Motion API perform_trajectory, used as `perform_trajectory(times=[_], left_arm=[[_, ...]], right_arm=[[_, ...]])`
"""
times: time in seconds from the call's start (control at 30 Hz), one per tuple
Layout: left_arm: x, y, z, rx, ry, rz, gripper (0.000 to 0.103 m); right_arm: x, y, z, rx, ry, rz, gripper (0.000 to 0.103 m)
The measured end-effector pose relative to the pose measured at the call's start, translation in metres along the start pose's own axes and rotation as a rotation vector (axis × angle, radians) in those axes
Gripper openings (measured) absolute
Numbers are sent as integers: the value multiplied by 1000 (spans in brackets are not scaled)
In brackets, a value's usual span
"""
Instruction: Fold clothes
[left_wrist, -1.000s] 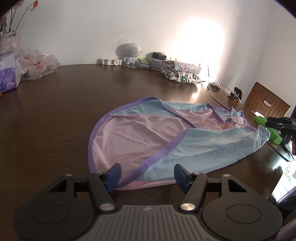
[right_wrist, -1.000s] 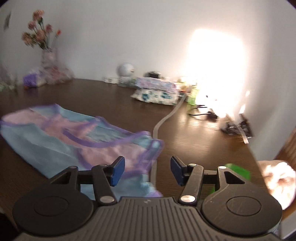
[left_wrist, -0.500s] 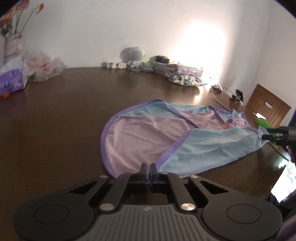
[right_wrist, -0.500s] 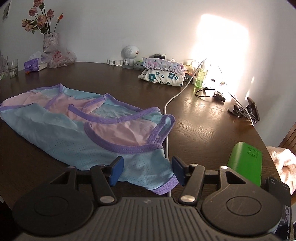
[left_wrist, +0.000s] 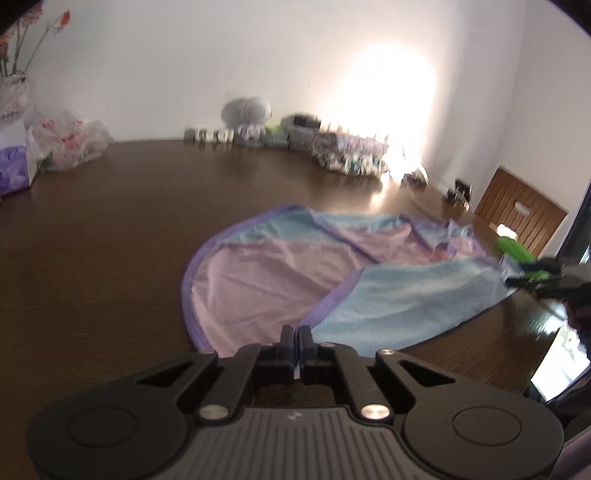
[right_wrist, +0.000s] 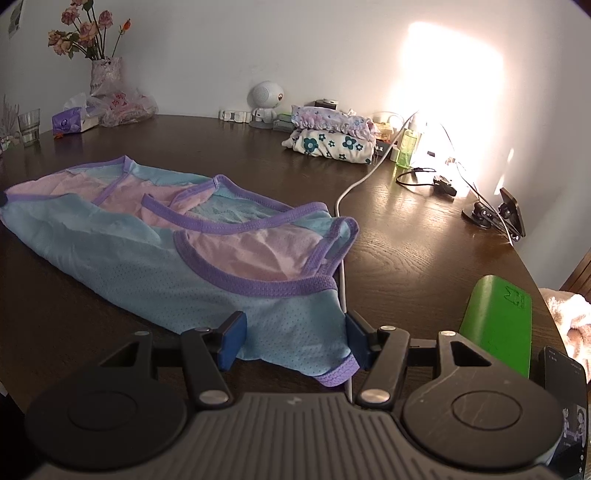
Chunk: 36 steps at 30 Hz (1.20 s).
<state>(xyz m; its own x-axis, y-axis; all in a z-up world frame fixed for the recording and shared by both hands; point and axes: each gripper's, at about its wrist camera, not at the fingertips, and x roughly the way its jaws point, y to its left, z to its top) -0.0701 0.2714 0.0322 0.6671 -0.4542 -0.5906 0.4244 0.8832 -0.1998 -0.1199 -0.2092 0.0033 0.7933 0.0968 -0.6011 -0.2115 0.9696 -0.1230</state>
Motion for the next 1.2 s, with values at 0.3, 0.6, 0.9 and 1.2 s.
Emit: perform_trajectory(times=[0.3,0.6,0.9,1.2], left_arm=[[-4,6,-17,-41,51,50,3],[4,4,43,102,1,111,57],[127,-18,165,382,137,1,59],[210,-14,160,302,304,-109,30]], right_arm=[[4,-2,2,-2,16,0,61],[-8,-17,57,6,-34,128,63],[113,38,186,-160,195,321,62],[190,54,187,-153,363,360,40]])
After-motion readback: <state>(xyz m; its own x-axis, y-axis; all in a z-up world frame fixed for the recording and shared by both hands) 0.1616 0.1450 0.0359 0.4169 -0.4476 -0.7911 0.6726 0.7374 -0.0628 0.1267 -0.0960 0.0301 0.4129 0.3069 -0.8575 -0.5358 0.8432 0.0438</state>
